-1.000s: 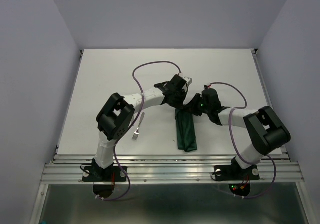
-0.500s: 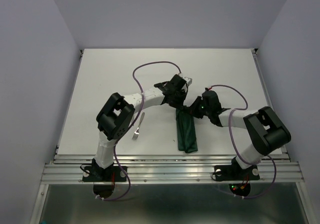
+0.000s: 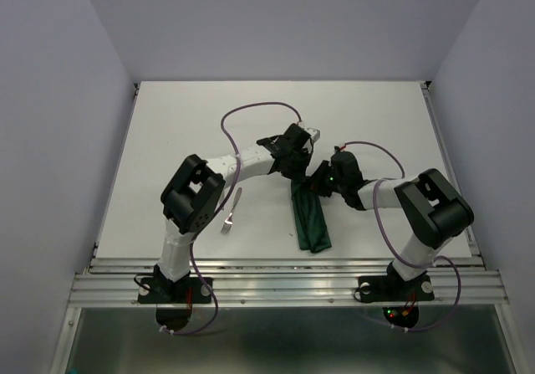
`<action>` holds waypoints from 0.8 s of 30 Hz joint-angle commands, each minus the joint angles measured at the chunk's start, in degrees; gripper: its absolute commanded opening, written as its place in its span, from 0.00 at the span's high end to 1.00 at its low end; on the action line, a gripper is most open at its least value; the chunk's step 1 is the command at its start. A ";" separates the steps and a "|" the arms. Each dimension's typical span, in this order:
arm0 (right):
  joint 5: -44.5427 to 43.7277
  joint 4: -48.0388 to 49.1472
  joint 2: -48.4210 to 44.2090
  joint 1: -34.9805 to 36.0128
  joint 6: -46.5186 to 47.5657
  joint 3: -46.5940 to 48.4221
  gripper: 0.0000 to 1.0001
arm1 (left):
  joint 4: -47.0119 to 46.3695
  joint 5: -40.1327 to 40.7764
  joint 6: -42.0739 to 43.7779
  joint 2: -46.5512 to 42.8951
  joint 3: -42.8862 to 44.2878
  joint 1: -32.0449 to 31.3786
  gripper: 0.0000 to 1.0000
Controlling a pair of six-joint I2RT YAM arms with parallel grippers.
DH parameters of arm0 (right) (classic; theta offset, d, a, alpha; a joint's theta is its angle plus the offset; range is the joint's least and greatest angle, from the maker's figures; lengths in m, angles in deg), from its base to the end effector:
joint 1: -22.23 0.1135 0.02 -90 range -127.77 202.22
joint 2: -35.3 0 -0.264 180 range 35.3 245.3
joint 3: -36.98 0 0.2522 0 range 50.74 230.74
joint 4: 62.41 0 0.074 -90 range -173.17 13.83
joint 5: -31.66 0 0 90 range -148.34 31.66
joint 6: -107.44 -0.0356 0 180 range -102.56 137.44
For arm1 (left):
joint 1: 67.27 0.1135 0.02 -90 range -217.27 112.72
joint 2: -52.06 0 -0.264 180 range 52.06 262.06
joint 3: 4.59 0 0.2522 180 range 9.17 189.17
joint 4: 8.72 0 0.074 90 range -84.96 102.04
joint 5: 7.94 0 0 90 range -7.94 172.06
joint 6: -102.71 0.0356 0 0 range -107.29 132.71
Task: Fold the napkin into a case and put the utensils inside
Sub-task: Stuff the top corner of the smaller-rectangle-folded napkin into the folded napkin.
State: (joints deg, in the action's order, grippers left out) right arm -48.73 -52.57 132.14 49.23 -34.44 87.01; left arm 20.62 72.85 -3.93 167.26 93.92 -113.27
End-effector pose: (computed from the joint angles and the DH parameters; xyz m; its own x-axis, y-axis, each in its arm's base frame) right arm 0.2746 0.1466 0.1261 -0.7764 0.4750 -0.4142 0.0719 0.7197 0.6905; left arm 0.3083 -0.3275 0.2014 -0.7044 0.3226 -0.6322 0.6111 0.7287 -0.3092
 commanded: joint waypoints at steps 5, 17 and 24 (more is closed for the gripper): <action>-1.69 -2.06 0.02 1.12 0.81 -0.06 0.89 | 0.68 1.91 0.21 -1.56 -0.38 -0.06 1.00; -3.19 -8.81 -6.13 1.12 6.07 0.38 0.87 | 0.34 0.61 1.79 -1.99 -1.78 0.03 1.00; -9.33 -17.96 -9.73 5.86 12.94 2.57 0.80 | -2.91 -9.49 3.11 -2.08 -4.06 1.52 1.00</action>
State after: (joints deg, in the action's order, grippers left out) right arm -53.04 -64.48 125.15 52.29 -26.76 87.28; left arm 19.74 69.68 -2.07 167.26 91.12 -112.81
